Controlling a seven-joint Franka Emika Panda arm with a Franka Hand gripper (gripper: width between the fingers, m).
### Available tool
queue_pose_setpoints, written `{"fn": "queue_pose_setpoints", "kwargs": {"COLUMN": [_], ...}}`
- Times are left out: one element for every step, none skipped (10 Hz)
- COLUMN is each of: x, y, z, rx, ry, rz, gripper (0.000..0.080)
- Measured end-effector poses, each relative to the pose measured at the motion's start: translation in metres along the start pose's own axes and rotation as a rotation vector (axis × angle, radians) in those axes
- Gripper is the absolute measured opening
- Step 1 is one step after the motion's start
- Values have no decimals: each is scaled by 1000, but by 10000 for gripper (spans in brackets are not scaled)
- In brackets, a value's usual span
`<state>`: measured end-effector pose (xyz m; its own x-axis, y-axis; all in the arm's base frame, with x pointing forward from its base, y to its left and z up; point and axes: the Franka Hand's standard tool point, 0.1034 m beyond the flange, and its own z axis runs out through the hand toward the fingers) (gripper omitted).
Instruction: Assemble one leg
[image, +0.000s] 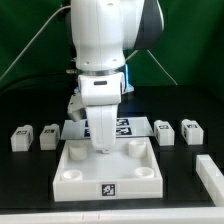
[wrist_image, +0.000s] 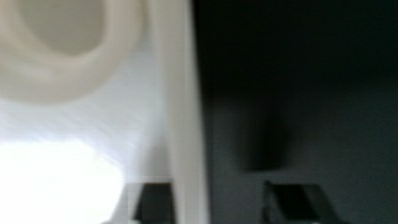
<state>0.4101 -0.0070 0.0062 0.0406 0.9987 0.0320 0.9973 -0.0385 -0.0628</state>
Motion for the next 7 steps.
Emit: {"fn": "queue_pose_setpoints", "kwargs": {"x": [0,0,0,0,0,0,0], "y": [0,2,3,3,3,3,3], "z": [0,-1,-2,-2,-2,-2,-2], "rx": [0,-10,-14,-15,-15,-16,-16], "ry": [0,0,1,1,1,1,1], "rz": [0,0,0,0,0,0,0], "gripper": [92,92,60,60,60,60,60]}}
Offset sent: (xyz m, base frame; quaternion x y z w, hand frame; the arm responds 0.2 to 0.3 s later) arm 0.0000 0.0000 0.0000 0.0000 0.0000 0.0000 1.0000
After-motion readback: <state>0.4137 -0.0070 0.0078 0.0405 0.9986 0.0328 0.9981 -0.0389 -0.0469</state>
